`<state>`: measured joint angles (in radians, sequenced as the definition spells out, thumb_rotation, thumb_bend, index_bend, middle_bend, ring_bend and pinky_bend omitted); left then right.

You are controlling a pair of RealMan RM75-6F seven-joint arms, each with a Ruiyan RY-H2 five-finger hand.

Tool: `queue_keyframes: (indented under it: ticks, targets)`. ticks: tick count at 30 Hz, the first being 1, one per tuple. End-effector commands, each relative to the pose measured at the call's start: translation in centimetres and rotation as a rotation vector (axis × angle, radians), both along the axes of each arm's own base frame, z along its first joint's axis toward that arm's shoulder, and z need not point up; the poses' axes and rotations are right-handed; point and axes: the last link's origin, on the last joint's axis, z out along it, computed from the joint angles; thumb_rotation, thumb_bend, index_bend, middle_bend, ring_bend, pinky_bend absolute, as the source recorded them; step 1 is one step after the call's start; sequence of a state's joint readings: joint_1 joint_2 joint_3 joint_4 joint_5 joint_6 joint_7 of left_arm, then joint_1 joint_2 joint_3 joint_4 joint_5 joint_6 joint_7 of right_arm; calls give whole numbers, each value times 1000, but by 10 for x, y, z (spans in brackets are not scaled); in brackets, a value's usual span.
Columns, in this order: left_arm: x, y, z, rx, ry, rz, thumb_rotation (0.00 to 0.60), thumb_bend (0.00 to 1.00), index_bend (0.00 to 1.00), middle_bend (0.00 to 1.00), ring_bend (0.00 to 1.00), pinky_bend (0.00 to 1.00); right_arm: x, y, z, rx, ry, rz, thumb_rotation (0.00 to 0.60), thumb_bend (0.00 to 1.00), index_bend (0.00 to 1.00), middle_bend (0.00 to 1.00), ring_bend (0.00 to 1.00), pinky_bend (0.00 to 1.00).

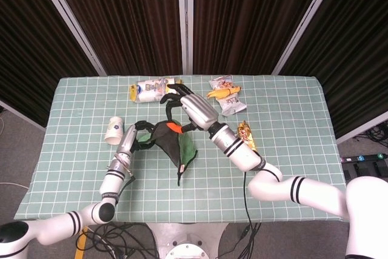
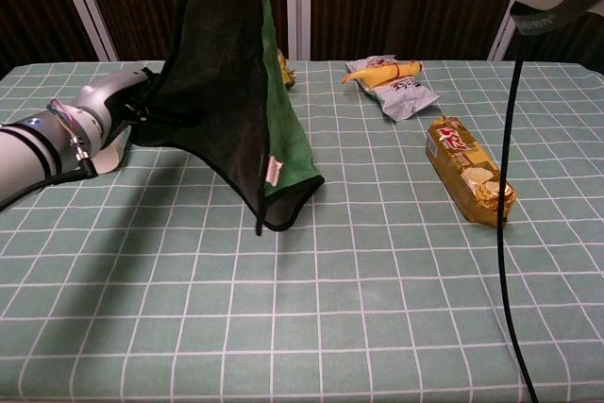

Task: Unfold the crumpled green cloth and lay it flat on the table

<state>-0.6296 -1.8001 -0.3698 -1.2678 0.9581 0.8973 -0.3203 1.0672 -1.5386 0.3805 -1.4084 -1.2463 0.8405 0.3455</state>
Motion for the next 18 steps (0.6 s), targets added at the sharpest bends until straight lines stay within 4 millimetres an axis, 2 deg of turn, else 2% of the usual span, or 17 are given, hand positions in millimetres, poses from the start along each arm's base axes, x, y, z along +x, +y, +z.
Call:
queue_keyframes:
  ticks: [1, 9, 18]
  targets:
    - [-9, 0, 11, 19, 42, -15, 600, 520, 678, 350, 131, 183, -9, -1, 2, -1, 5, -14, 600, 534, 678, 286, 41, 0]
    - [-22, 3, 41, 50, 106, -33, 600, 499, 676, 351, 131, 184, -35, 1, 7, 8, 23, -46, 600, 532, 678, 286, 46, 0]
    - [-21, 10, 69, 98, 198, -101, 600, 494, 676, 351, 131, 184, -54, 1, 19, -1, 5, -86, 600, 533, 678, 286, 48, 0]
